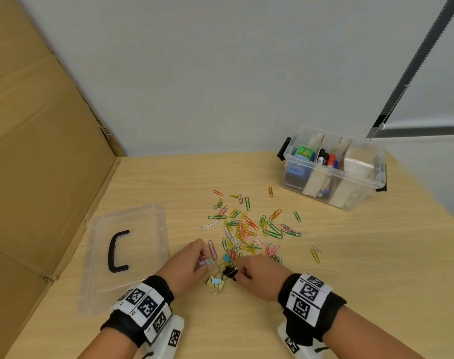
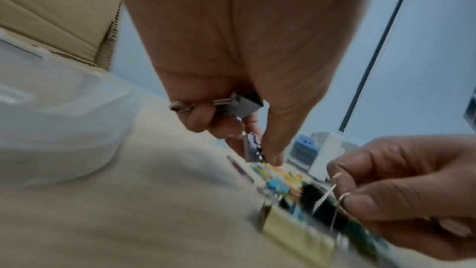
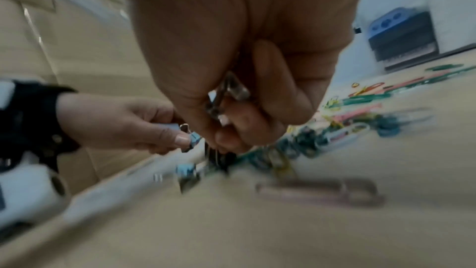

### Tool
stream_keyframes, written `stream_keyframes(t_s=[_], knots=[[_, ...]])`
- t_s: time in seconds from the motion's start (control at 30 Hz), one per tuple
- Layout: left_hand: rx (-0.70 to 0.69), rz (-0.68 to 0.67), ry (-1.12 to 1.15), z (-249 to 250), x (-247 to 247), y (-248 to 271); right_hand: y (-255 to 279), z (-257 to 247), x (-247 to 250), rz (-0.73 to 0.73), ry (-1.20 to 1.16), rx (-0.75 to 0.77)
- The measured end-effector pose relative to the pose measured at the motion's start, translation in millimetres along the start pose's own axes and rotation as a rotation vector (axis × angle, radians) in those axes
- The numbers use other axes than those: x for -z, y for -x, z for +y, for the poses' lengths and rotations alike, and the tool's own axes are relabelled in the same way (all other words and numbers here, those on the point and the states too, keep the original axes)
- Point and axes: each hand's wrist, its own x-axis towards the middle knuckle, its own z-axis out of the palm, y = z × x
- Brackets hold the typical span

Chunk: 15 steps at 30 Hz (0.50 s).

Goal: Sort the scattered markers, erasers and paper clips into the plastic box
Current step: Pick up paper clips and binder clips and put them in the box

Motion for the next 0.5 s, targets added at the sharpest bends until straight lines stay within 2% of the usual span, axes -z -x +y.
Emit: stream_keyframes(t_s=[0.2, 0.3, 0.43, 0.5], knots=[[-0.028, 0.182, 0.125, 29, 22, -13, 26, 25, 51, 0.106, -0.261, 0.054], [0.007, 0.205, 0.124, 47, 30, -26, 28, 41, 69, 0.172, -0.185, 0.083], [0.099, 0.251, 0.133, 54, 32, -34, 11, 23, 53, 0.023, -0.057, 0.152], [0.166, 0.244, 0.117, 52, 29, -32, -5, 10, 35, -0.007, -0.005, 0.166]])
